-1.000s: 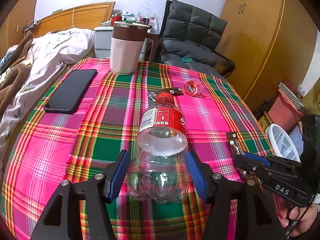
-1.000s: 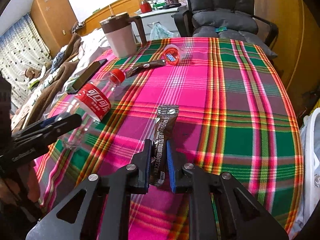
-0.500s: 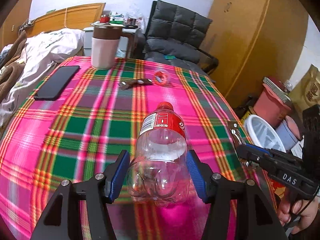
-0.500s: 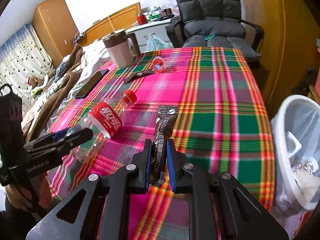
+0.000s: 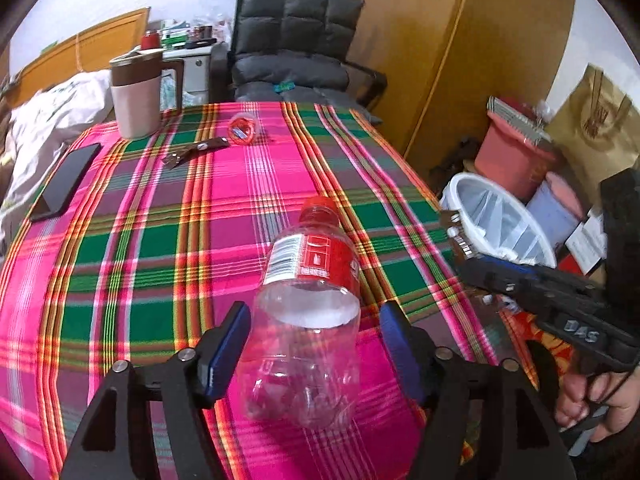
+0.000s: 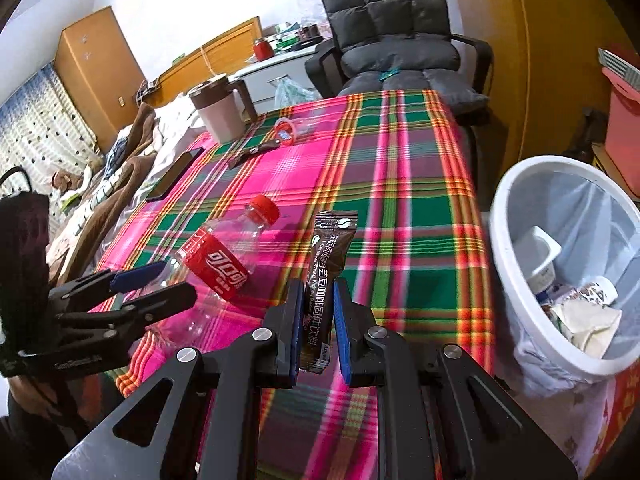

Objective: Collect trash
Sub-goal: 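Carry the bottle and chocolate wrapper from the table over the white bin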

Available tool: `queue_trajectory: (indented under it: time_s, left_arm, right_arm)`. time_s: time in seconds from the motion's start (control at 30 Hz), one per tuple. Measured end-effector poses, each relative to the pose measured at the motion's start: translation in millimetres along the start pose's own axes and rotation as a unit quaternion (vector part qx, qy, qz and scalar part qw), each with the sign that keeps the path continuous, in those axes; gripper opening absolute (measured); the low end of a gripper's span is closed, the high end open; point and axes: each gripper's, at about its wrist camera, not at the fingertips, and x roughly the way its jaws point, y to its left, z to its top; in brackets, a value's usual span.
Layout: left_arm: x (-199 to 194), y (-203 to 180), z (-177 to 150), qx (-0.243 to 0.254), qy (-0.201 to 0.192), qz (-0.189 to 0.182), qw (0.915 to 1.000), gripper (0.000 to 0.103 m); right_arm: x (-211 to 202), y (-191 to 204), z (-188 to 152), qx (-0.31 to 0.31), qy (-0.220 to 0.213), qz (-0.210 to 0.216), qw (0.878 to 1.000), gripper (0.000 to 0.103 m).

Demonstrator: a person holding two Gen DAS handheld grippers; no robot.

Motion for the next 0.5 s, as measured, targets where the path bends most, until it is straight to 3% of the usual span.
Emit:
queue_trajectory:
  time_s: [0.17, 0.5]
  left_arm:
    - [13, -5, -1, 0.005, 0.021, 0.006, 0.9997, 0.065]
    - [8, -28, 5, 0.008, -0.008, 0.006, 0.9999, 0.062]
  right_arm:
    - [-8, -8, -2, 0.006, -0.009, 0.000, 1.000, 0.017]
    - [-25, -24, -9, 0.023, -0.028, -0.003, 0.999, 0.017]
